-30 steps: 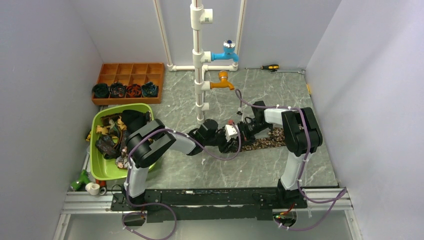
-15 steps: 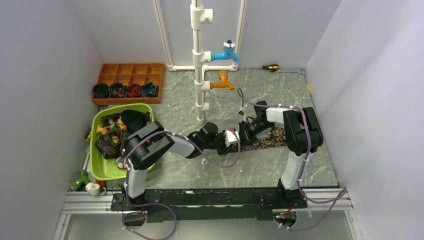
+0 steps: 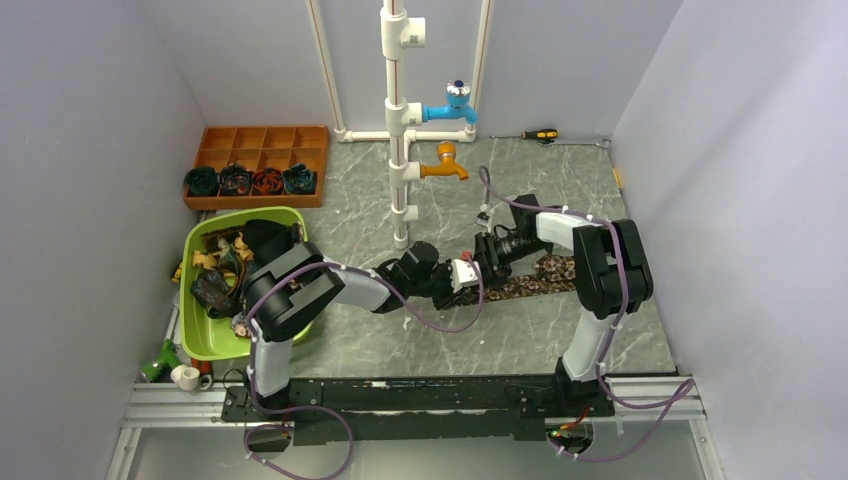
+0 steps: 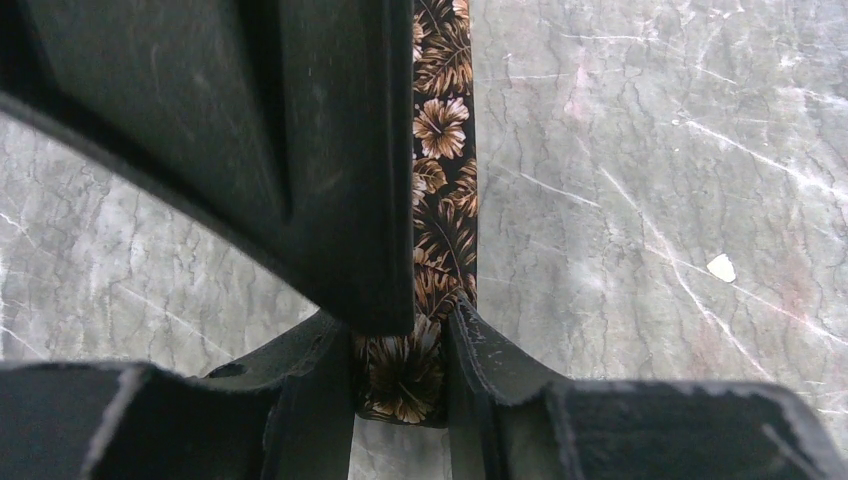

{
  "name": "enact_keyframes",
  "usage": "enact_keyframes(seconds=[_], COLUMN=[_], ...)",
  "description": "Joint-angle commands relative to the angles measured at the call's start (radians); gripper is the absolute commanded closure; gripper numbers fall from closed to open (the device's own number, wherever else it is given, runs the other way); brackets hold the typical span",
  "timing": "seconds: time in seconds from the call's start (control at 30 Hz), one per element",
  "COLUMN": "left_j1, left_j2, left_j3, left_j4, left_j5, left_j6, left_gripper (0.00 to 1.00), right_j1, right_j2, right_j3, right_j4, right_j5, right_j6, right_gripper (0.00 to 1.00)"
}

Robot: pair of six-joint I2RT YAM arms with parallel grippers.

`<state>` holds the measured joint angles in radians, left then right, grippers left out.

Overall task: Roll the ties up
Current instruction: Roll the tie at the center of the board.

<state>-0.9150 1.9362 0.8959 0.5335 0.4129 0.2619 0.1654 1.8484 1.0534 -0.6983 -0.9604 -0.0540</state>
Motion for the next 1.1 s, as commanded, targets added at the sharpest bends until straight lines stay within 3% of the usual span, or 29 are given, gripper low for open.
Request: enact_keyframes(seconds=[0.0, 0.13, 0.3, 0.37, 0.47, 0.6, 0.77, 1.07], left_j1=[0.003, 0.001, 0.001, 0.001, 0.001, 0.004, 0.014, 0.014], left_j2=[0.026, 0.027, 0.032, 0.033, 0.035, 0.025, -0.035, -0.002], left_j3=[-0.054, -0.054, -0.045, -0.043, -0.041, -0.055, -0.145, -0.167], left_j4=[-0.268, -0.268, -0.273, -0.272, -0.276, -0.25, -0.064, 0.138], left_j5=[-0.047, -0.049, -0.048, -0.047, -0.047, -0.044, -0.027, 0.0], left_j6=[0.015, 0.012, 0.018, 0.023, 0.025, 0.016, 0.01, -0.062], left_gripper=[0.64, 0.63, 0.63, 0.63, 0.61, 0.48, 0.34, 0.28], right_j1=[0.025, 0.037, 0.038, 0.038, 0.037, 0.035, 0.012, 0.014], right_j2=[0.003, 0.031, 0.027, 0.026, 0.027, 0.046, 0.078, 0.119], right_j3=[-0.002, 0.0, -0.015, -0.021, -0.021, -0.012, -0.013, 0.022], right_j4=[0.082, 0.07, 0.058, 0.067, 0.091, 0.057, 0.067, 0.03], right_j5=[-0.023, 0.0, 0.038, 0.033, 0.041, 0.11, 0.266, 0.362], right_j6=[0.045, 0.026, 0.007, 0.01, 0.024, -0.034, -0.077, -0.109], right_gripper=[0.59, 0.62, 0.57, 0.68, 1.0, 1.0, 1.0, 1.0])
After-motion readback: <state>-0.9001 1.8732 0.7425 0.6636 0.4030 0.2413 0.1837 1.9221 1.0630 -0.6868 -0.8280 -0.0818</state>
